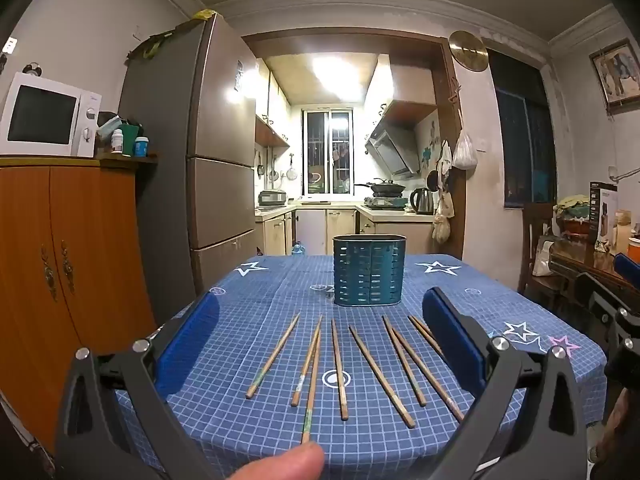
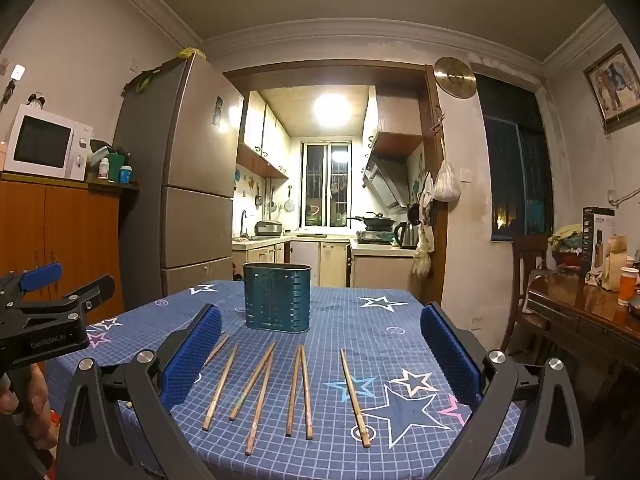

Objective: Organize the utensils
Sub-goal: 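Move both tools down toward the row of wooden chopsticks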

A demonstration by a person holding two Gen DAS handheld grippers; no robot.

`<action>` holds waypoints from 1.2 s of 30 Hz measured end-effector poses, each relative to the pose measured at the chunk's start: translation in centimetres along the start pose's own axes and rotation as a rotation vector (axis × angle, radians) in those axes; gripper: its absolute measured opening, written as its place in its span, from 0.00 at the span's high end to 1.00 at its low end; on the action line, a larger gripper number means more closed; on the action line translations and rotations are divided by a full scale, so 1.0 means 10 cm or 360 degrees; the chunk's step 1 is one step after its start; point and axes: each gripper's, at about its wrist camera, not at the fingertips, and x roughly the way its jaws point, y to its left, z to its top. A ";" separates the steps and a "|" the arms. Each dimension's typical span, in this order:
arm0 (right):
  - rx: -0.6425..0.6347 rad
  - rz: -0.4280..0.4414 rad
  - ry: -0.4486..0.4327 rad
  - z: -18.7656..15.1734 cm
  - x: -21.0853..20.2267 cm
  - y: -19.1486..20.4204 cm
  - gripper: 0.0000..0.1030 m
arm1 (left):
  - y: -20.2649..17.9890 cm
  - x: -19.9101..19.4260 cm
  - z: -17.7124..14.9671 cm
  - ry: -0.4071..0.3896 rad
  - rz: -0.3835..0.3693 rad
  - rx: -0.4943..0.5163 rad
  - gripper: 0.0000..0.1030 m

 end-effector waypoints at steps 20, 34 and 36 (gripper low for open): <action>-0.0023 0.0012 0.0039 -0.11 0.07 0.02 0.03 | 0.05 0.18 -0.12 0.0063 -0.0050 0.0036 0.05; -0.0029 0.0014 0.0042 -0.11 0.09 0.04 0.03 | 0.06 0.25 -0.12 0.0108 -0.0056 0.0035 0.05; -0.0029 0.0015 0.0043 -0.11 0.09 0.04 0.03 | 0.06 0.26 -0.13 0.0110 -0.0059 0.0033 0.05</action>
